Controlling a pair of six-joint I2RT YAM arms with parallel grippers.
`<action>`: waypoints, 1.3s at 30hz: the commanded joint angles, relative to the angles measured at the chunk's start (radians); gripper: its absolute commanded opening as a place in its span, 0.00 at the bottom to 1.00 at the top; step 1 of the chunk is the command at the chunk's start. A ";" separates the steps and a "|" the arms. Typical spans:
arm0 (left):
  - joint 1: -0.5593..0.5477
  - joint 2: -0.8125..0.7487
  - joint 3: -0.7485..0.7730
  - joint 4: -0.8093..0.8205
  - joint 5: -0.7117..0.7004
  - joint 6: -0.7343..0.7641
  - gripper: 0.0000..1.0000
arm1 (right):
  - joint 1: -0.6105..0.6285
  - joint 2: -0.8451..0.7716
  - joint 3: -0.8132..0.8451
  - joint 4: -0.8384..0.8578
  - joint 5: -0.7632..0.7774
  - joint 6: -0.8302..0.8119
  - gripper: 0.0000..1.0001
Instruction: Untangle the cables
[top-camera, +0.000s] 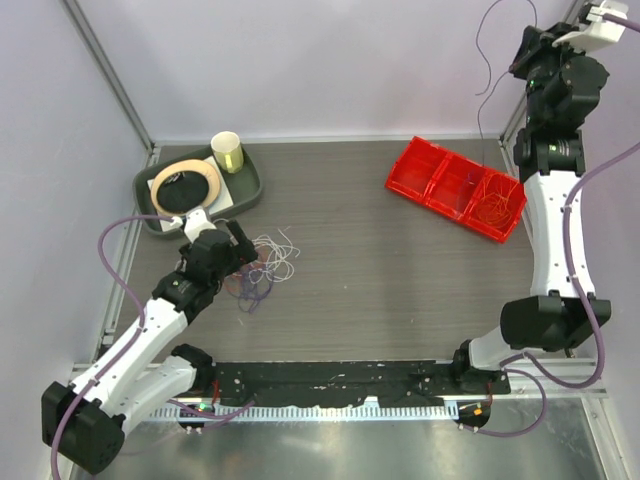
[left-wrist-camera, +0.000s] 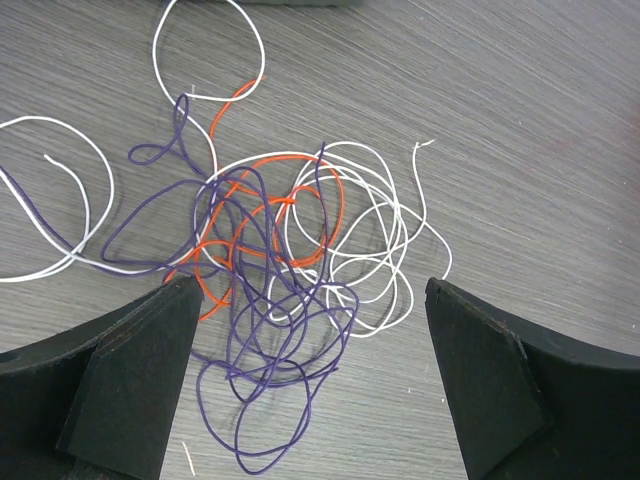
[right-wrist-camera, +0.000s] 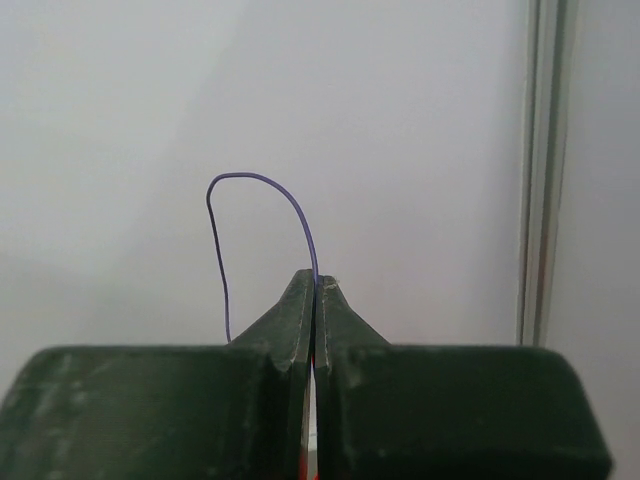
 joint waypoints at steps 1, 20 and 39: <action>0.001 0.006 0.001 0.022 -0.040 0.003 1.00 | 0.000 0.056 0.098 0.137 0.148 -0.029 0.01; 0.001 0.023 -0.002 0.018 -0.050 0.006 1.00 | 0.000 0.174 0.083 0.274 0.297 -0.180 0.01; 0.001 0.004 -0.022 0.021 -0.035 0.006 1.00 | 0.000 0.133 -0.419 0.461 0.279 -0.088 0.01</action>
